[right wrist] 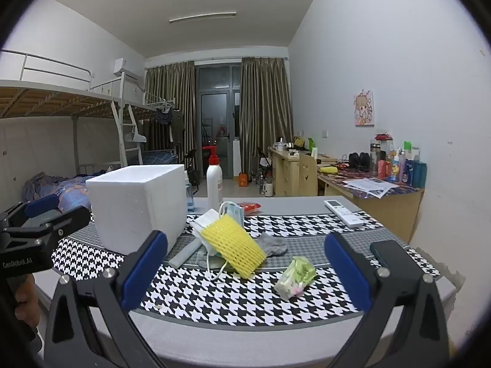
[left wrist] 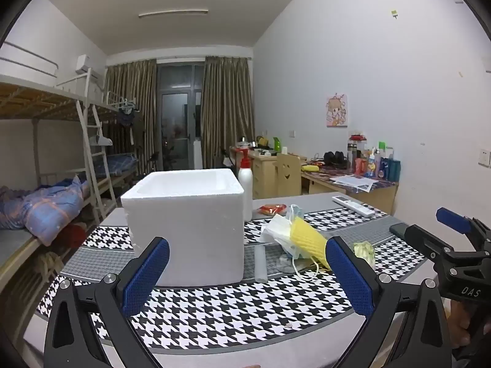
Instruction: Organize soft objects
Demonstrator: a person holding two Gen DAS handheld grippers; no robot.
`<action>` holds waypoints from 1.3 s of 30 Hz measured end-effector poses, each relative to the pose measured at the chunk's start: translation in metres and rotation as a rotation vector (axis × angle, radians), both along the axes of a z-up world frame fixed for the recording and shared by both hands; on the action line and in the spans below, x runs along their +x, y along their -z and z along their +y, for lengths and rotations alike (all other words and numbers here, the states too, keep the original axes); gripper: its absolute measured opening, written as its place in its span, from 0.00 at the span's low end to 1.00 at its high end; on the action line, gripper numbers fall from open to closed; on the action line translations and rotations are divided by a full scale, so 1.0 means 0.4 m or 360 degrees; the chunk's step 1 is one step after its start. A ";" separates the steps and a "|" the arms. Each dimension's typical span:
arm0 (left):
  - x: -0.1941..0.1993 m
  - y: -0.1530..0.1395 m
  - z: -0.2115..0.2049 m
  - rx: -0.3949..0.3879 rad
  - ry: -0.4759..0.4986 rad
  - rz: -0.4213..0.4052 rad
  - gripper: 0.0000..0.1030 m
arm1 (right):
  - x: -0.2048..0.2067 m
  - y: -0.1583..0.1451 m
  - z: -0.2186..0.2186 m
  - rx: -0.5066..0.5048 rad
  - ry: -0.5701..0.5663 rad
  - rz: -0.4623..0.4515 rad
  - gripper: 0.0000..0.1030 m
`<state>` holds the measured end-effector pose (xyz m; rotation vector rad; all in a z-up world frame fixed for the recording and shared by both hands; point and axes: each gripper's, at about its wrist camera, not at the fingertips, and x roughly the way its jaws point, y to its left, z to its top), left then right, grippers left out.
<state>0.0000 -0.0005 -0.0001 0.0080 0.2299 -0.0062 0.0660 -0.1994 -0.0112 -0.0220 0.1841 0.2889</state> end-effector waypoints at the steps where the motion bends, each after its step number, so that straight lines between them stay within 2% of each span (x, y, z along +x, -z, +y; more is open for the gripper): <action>1: 0.000 0.000 -0.001 0.0003 0.0007 0.0004 0.99 | 0.001 0.000 0.001 -0.0001 0.0004 0.0000 1.00; 7: -0.017 -0.005 -0.016 0.0011 0.0036 0.0008 0.99 | -0.002 -0.002 -0.001 0.0009 0.0007 -0.0010 1.00; 13: 0.003 0.001 0.005 -0.0037 0.0026 0.0042 0.99 | 0.001 -0.009 -0.014 0.0010 0.0006 -0.0007 1.00; 31: 0.005 -0.003 0.028 -0.0079 -0.0001 0.0024 0.99 | -0.004 -0.007 0.006 -0.0033 0.0024 -0.0015 1.00; 39: 0.003 0.001 0.018 -0.0039 0.0018 0.0036 0.99 | -0.003 -0.008 0.009 -0.0032 0.0010 0.0001 1.00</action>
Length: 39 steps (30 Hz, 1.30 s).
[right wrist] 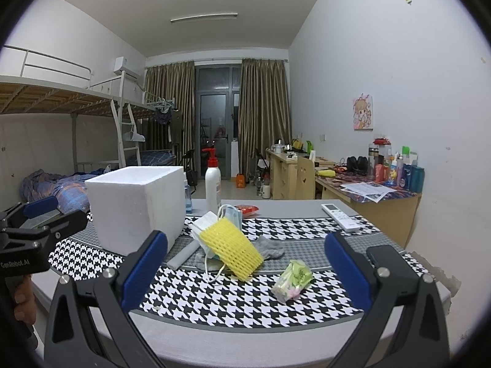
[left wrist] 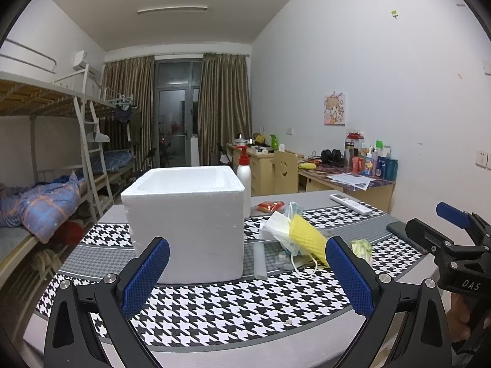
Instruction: Organize soft objects
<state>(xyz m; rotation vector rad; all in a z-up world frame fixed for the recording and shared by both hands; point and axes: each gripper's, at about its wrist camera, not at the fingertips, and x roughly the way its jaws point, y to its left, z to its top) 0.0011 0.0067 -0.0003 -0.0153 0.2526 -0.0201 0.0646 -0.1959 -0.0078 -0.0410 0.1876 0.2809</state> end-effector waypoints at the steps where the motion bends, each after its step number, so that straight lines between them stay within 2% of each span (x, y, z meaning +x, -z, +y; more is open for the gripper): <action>1: 0.000 0.000 0.000 0.0002 -0.0001 -0.0001 0.99 | 0.001 0.000 -0.001 0.0000 0.0001 0.0003 1.00; 25: 0.034 0.012 -0.024 -0.0006 0.0050 0.0051 0.99 | 0.039 0.022 -0.007 -0.0038 0.0051 0.0050 1.00; 39: 0.127 0.040 -0.050 0.0022 0.0105 0.0207 0.99 | 0.106 0.044 -0.027 -0.0045 0.0103 0.0146 1.00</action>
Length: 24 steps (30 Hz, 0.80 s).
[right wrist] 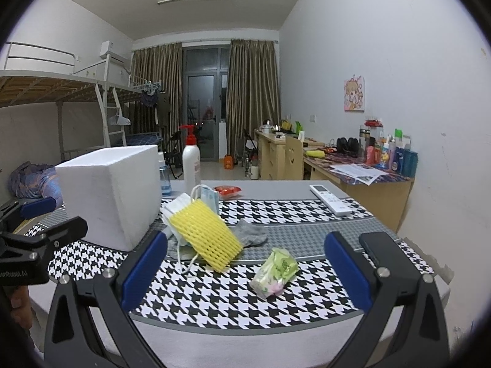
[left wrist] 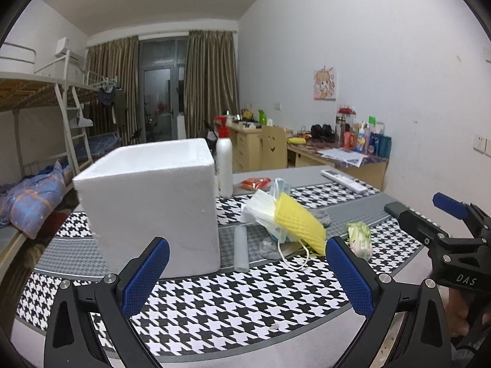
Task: Organize soft objects
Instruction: 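Reach the right gripper to the green-wrapped packet and close on it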
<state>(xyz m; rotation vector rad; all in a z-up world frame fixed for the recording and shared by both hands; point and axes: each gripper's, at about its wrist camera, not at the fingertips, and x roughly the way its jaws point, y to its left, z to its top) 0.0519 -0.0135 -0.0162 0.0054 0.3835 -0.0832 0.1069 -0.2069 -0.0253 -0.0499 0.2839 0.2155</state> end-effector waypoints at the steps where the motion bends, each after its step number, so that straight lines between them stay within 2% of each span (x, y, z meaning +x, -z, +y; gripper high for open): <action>1: 0.003 0.001 -0.001 0.0002 0.0006 0.0007 0.99 | 0.007 0.004 0.000 -0.0006 0.0008 0.0011 1.00; 7: 0.052 0.019 -0.008 -0.0004 0.0031 0.0082 0.99 | 0.034 0.022 -0.005 -0.0011 0.0026 0.0057 1.00; 16: 0.108 0.037 -0.041 0.0009 0.0142 0.0166 0.98 | 0.074 0.047 -0.023 -0.0010 0.0065 0.0118 1.00; 24: 0.175 0.065 -0.081 0.0014 0.0243 0.0294 0.95 | 0.111 0.070 -0.055 0.0021 0.0100 0.0165 1.00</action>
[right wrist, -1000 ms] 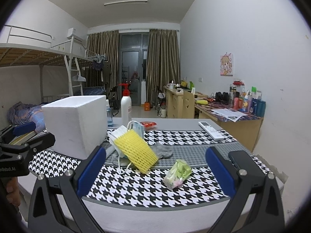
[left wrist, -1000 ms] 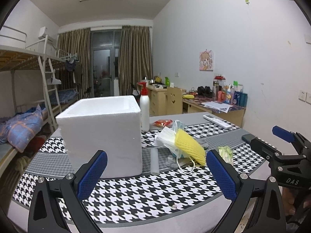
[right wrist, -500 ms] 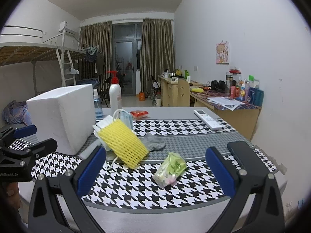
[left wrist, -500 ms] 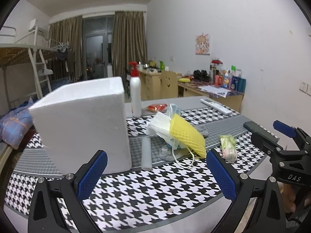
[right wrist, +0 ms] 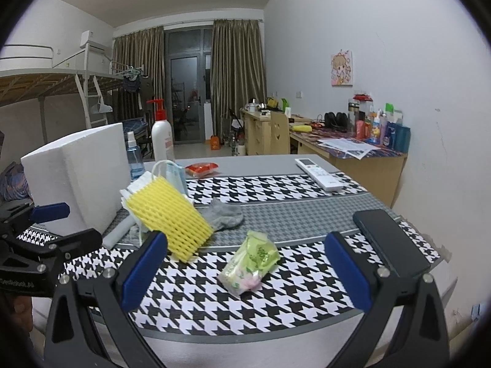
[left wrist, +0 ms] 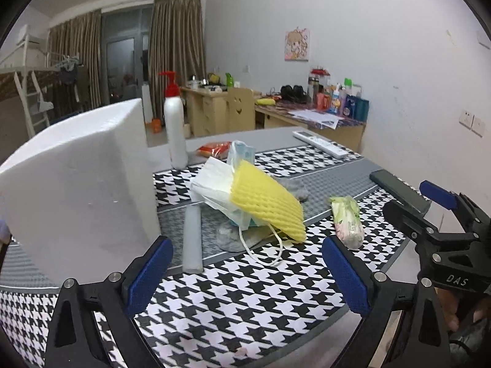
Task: Organize soft objects
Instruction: 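Reach the right gripper to the green-wrapped packet and close on it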
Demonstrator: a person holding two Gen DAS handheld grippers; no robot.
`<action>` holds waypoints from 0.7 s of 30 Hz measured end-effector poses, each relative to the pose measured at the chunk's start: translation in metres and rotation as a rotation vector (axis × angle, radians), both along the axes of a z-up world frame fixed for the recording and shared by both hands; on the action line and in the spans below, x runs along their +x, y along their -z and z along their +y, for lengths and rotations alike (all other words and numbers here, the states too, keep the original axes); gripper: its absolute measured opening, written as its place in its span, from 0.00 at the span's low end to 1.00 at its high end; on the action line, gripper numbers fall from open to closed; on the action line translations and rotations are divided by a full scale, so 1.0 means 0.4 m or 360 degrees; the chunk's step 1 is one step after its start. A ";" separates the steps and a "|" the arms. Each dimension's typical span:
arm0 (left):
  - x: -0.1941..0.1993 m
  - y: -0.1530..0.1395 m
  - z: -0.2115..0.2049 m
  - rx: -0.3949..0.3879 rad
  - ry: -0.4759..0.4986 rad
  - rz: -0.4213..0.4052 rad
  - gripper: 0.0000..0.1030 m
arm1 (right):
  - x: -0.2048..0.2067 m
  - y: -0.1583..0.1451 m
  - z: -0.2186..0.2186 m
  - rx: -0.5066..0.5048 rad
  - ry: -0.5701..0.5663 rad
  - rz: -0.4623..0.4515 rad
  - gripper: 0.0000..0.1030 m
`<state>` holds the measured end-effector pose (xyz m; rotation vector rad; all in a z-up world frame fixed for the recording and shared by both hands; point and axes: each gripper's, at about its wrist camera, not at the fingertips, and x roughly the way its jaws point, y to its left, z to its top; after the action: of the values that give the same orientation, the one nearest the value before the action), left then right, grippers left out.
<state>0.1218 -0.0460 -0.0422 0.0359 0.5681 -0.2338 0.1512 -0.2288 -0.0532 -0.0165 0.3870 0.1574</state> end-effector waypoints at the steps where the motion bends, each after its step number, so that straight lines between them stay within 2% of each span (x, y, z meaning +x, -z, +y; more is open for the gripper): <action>1: 0.011 0.004 -0.003 0.0003 -0.0003 0.0016 0.95 | 0.001 0.002 -0.002 -0.0001 0.0001 0.0003 1.00; 7: 0.054 0.020 -0.011 0.0014 -0.0036 0.0067 0.95 | 0.015 0.014 -0.012 -0.0043 0.0028 -0.0017 1.00; 11: 0.078 0.020 -0.004 0.0004 -0.0081 0.0086 0.95 | 0.036 0.023 -0.025 -0.0022 0.0036 0.0013 1.00; 21: 0.119 0.034 0.007 0.0066 -0.0161 0.0086 0.95 | 0.068 0.046 -0.027 -0.0001 0.0021 0.0106 1.00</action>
<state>0.1695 -0.0433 -0.0556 0.0412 0.6271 -0.1248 0.1782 -0.2395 -0.0717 -0.0094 0.4532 0.1449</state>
